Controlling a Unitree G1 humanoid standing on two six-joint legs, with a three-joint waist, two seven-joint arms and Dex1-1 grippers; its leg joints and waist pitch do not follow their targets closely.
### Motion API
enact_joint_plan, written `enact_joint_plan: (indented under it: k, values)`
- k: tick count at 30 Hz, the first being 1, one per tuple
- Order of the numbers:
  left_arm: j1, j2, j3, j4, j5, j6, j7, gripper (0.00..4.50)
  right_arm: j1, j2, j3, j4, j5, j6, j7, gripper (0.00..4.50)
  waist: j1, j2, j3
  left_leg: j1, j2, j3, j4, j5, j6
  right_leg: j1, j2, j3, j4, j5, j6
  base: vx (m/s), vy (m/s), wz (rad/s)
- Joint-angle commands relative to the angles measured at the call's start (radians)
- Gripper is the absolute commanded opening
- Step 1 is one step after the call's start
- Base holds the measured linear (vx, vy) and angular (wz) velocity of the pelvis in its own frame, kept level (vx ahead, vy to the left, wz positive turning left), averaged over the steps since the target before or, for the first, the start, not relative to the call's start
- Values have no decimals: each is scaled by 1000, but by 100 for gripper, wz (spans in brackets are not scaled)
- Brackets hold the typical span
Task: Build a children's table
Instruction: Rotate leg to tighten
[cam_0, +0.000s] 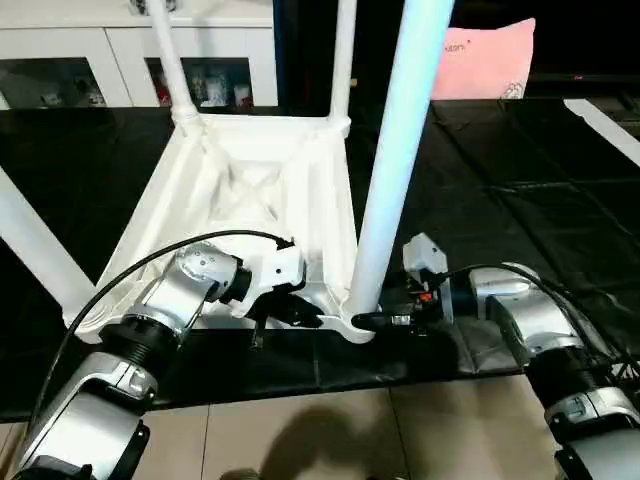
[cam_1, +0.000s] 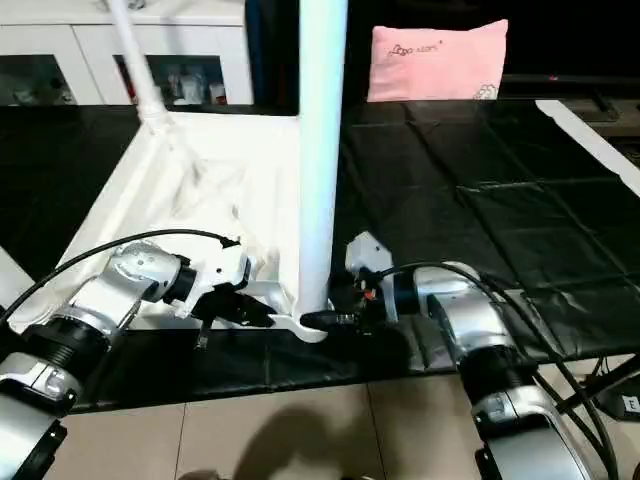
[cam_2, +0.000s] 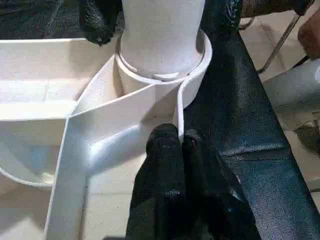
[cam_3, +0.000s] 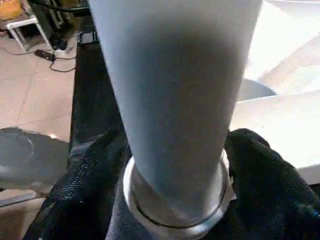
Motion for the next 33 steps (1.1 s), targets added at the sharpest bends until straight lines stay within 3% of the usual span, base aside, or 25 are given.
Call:
enact_joint_plan:
  k: [1,11,17,19,23,25,26,27,28,29,30,32,33]
  values:
    - [-16,-17,-29,-18,9,-18,-31,0,-24,0,9,12,-5,-6,29,299,-6,-8,-77,-9,28,5,-61,-84,89,67,-67,68,-47,-230,-184,0,0,0]
    - [-24,-25,-18,15,21,-18,17,0,-10,8,6,10,29,19,69,214,-4,-7,-76,-8,32,7,-60,-83,86,63,-66,69,-47,-241,-179,0,0,0]
    - [-22,-42,6,32,1,9,34,0,26,15,6,-12,44,49,77,204,1,-4,-78,-8,31,7,-58,-79,84,63,-66,69,-47,-236,-177,0,0,0]
    - [-22,-58,22,37,-7,35,68,0,36,29,-2,-14,51,94,44,204,2,-1,-78,-9,31,7,-58,-79,82,64,-65,69,-46,-232,-179,0,0,0]
    - [-35,-114,55,52,-16,124,176,0,32,104,-38,13,47,159,-130,204,1,-1,-70,-5,28,7,-61,-131,59,61,-68,67,-62,-339,-150,0,0,0]
    - [-59,-164,84,79,-19,175,278,0,16,167,-64,44,29,183,-280,204,-10,-4,-62,-3,19,5,-64,-175,33,59,-66,62,-77,-445,-113,0,0,0]
    - [-91,-213,118,119,-23,223,389,0,-3,225,-88,74,21,217,-402,204,-20,-6,-60,0,11,6,-59,-194,16,56,-64,57,-89,-526,-79,0,0,0]
    - [-98,-223,125,127,-24,233,411,0,-6,236,-93,77,21,226,-423,204,-29,-8,-61,0,6,1,-56,-202,2,58,-66,48,-96,-585,-48,-58,-4,-5]
    - [-98,-223,125,127,-24,233,411,0,-6,236,-93,77,21,226,-423,204,-35,-9,-61,-4,4,-1,-56,-203,4,62,-66,43,-102,-603,-32,-58,19,-11]
    - [-126,-250,134,167,-15,211,472,0,-32,294,-111,101,10,260,-548,204,-43,-2,-60,-11,3,-5,-57,-209,18,66,-66,38,-111,-610,-10,-74,28,-18]
    - [-134,-258,136,179,-11,202,488,0,-40,313,-117,106,7,275,-590,204,-60,0,-63,-13,4,-12,-59,-224,15,67,-64,29,-114,-598,-3,0,0,0]
    - [-141,-258,130,186,2,170,495,0,-48,335,-120,100,0,285,-630,204,-73,0,-64,-17,0,-16,-58,-239,23,71,-64,20,-122,-593,14,0,0,0]
    - [-142,-257,127,185,7,160,493,0,-48,339,-119,94,-5,286,-640,204,-79,-1,-61,-8,-6,-14,-52,-253,35,62,-62,17,-130,-610,18,0,0,0]
